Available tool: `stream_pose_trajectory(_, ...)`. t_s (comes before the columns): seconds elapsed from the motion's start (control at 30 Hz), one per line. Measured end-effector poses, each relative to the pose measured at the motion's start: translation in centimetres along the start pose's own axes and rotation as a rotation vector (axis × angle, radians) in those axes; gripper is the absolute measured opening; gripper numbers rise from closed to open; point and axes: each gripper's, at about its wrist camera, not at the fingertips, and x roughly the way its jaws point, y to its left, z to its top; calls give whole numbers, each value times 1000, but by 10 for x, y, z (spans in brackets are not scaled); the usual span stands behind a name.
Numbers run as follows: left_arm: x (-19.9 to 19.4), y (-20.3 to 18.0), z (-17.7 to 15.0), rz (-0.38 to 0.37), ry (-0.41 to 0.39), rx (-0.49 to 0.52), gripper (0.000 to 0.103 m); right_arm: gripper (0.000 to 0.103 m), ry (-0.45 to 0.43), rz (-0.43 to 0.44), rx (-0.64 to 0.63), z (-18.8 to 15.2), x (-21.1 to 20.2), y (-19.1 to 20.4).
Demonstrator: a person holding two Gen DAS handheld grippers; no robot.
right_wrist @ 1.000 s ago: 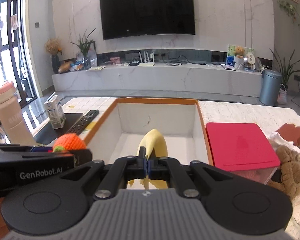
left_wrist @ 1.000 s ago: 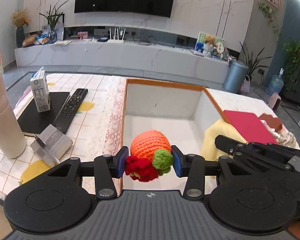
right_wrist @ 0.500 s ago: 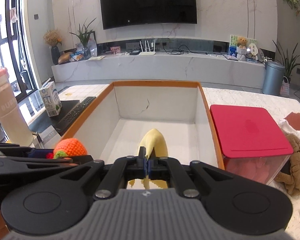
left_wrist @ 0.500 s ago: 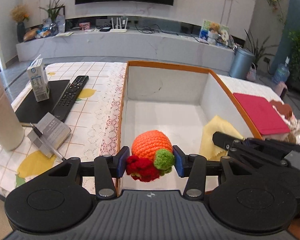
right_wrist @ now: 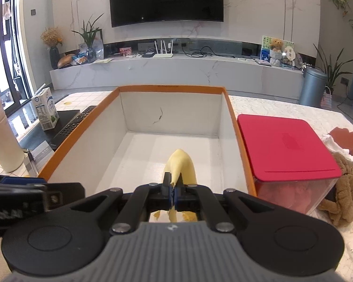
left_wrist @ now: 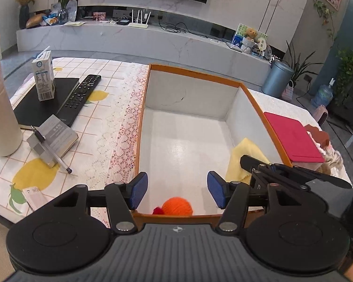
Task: Organize soft objects
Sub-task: 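Lower the fruit toy into the orange box and open the left tool while the right tool lowers the cloth, then open the right tool to drop the yellow cloth into the box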
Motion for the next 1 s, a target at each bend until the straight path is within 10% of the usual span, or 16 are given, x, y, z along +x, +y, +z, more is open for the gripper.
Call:
stream_pose_trajectory(0.3, -40, 14, 11, -2, -108, -17, 79, 0, -1, -25, -32, 3, -6, 6)
stream_pose_trajectory(0.7, -25, 39, 10, 45, -56, -89, 79, 5, -16, -51, -84, 1, -15, 21)
stream_pose_trajectory(1.0, -25, 39, 10, 36, -37, -94, 79, 65, -33, -69, -107, 2, -23, 26)
